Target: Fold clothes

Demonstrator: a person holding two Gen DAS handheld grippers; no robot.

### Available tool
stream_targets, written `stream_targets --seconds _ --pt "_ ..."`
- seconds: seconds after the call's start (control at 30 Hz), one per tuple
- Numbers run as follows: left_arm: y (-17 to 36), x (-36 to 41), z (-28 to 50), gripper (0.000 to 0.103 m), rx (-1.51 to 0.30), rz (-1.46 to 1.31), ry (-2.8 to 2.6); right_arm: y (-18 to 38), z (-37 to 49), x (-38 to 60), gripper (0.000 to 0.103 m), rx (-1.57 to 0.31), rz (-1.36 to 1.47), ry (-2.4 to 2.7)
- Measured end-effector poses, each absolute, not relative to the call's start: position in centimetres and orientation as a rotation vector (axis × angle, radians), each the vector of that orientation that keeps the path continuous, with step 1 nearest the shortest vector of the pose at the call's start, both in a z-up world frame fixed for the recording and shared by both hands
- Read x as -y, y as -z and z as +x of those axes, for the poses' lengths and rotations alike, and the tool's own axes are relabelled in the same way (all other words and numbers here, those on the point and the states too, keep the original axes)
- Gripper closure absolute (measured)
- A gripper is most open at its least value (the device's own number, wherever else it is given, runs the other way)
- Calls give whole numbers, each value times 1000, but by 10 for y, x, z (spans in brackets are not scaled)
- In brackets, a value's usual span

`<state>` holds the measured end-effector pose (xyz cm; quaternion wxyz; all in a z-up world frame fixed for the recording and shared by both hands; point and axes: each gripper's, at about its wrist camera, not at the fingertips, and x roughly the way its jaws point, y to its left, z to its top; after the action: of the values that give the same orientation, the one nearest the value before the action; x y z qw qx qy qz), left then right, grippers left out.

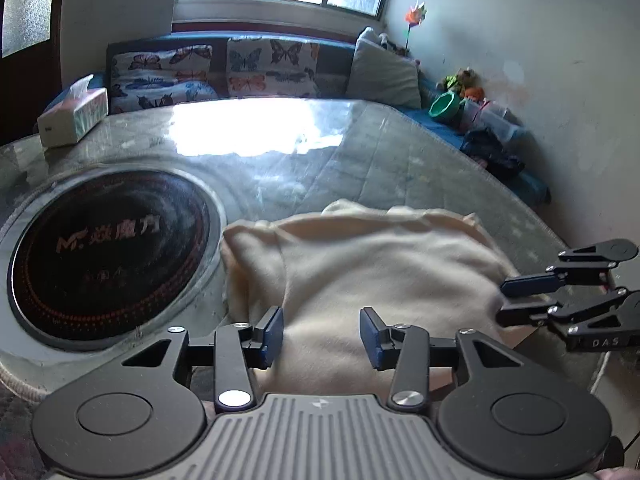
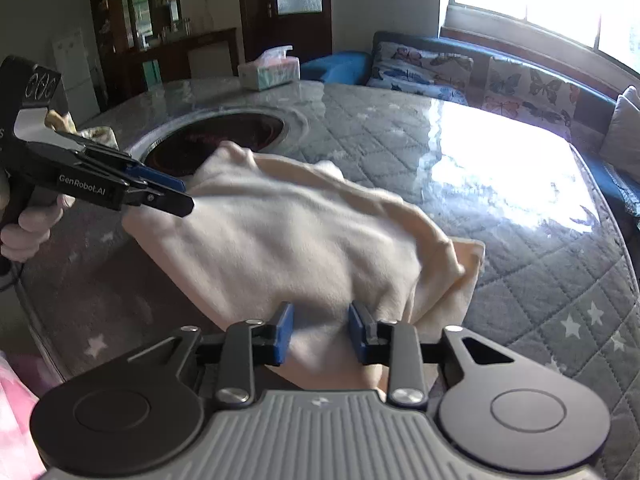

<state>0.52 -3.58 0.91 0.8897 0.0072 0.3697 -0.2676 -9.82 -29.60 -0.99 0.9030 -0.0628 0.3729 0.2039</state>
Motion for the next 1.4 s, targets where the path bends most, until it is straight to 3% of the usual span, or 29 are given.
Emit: stream_targets --seconds 0.1,0.3,0.43,0.6,0.87,1.0,1.23,1.4 --pt "-15 41 13 56 -746 4 565 4 -96 295 51 -747 -131 -422" --pt "1 46 46 56 -784 -11 518 5 -82 298 40 -739 -96 -426" --pt "8 43 54 56 -808 -28 507 7 -74 299 26 -735 -80 -429" --pt "-2 48 55 45 -783 -22 524 5 -59 300 17 -732 -57 -450" --pt "7 54 65 29 -804 -28 526 21 -37 307 11 -783 1 -420" --pt "0 53 59 16 -762 -26 520 19 -38 306 0 -772 3 -398" --pt "-11 46 45 0 -675 -31 489 12 -45 307 0 -751 31 -344" --pt "-14 41 36 0 -668 -37 456 11 -49 309 0 -742 88 -340"
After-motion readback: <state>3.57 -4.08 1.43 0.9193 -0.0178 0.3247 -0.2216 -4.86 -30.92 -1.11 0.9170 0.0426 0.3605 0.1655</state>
